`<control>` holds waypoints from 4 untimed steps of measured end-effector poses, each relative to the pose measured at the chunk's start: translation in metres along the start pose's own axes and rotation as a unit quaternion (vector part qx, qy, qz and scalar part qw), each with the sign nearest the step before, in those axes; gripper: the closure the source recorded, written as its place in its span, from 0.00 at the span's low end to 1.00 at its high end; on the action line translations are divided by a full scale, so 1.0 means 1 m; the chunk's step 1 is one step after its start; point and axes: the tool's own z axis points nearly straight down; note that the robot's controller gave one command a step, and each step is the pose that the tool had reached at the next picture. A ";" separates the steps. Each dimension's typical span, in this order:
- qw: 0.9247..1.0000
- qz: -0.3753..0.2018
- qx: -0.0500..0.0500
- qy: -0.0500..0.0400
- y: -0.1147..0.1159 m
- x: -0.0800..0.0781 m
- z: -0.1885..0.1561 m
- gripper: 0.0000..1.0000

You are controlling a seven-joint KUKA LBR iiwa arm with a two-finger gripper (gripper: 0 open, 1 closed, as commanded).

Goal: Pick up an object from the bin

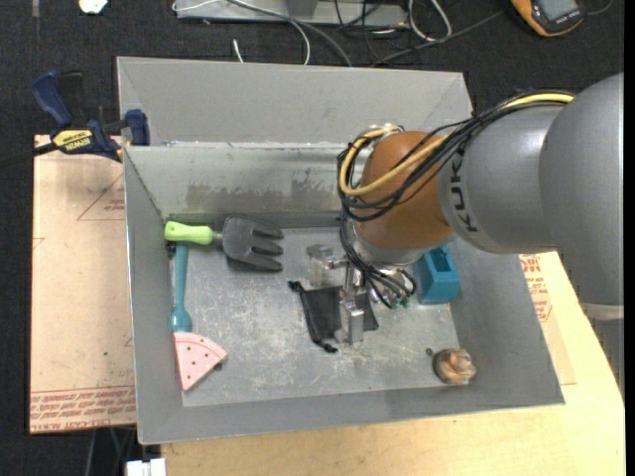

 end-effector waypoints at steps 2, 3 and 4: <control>0.985 -0.174 0.000 -0.001 0.001 0.008 -0.004 1.00; 0.985 -0.174 -0.001 0.000 0.006 0.003 -0.064 1.00; 0.984 -0.178 -0.002 0.003 -0.001 0.013 -0.155 1.00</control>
Offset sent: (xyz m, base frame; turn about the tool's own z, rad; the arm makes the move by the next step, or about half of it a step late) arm 0.0000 0.0000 0.0000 0.0000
